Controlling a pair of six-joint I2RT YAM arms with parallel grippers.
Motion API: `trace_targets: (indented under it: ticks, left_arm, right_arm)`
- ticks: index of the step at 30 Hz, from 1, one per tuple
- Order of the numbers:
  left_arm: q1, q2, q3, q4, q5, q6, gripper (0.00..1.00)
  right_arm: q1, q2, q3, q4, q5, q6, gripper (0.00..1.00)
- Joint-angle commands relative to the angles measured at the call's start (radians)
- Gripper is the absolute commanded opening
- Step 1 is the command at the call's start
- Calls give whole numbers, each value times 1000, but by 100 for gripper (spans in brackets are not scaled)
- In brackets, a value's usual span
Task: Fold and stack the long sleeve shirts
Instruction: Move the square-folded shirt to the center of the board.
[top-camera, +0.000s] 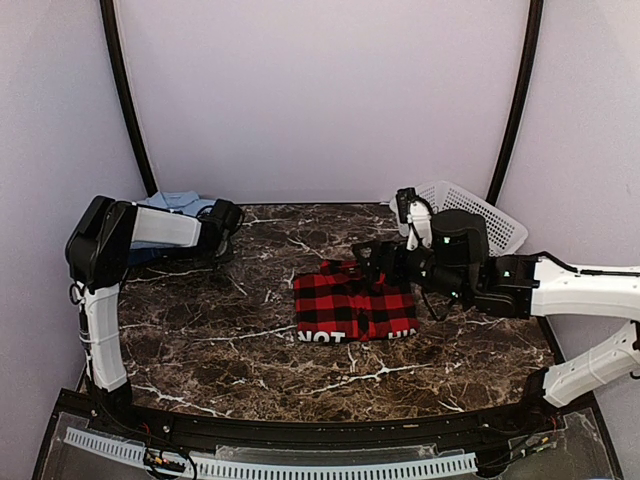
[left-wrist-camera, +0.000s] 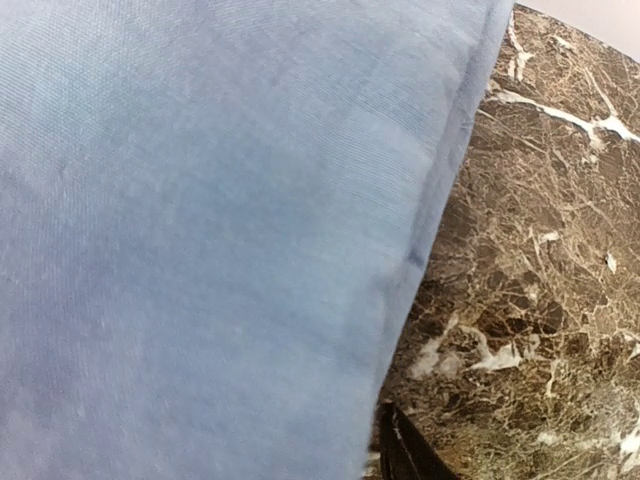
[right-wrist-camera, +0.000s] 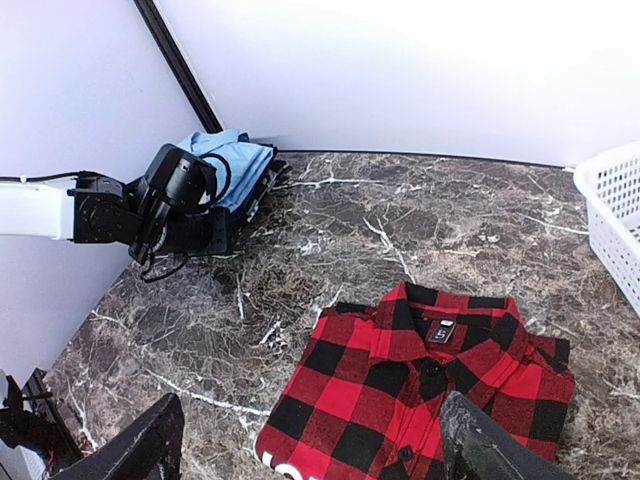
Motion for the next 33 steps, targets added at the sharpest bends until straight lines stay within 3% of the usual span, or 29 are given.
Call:
trace_targets:
  ticks: [1,8,18,25,33]
  left_arm:
    - [-46,-53,31,-40,-105,49,41]
    - [-72,28,153,-120,-164,95,43]
    - [-18,169,295,-213,-145,143,43]
    - [8,197,299,-248,-160,144,42]
    - [32,198,304,-235,-165,176,29]
  right_arm:
    - [-8,-36,-1,69,35,-28,85]
    - [-19,-12,13,69,11,-28,85]
    - [-23,2,14,52,-6,-17,86]
    - [-29,28,19,48,-27,1,86]
    - [-30,69,34,35,-43,18,86]
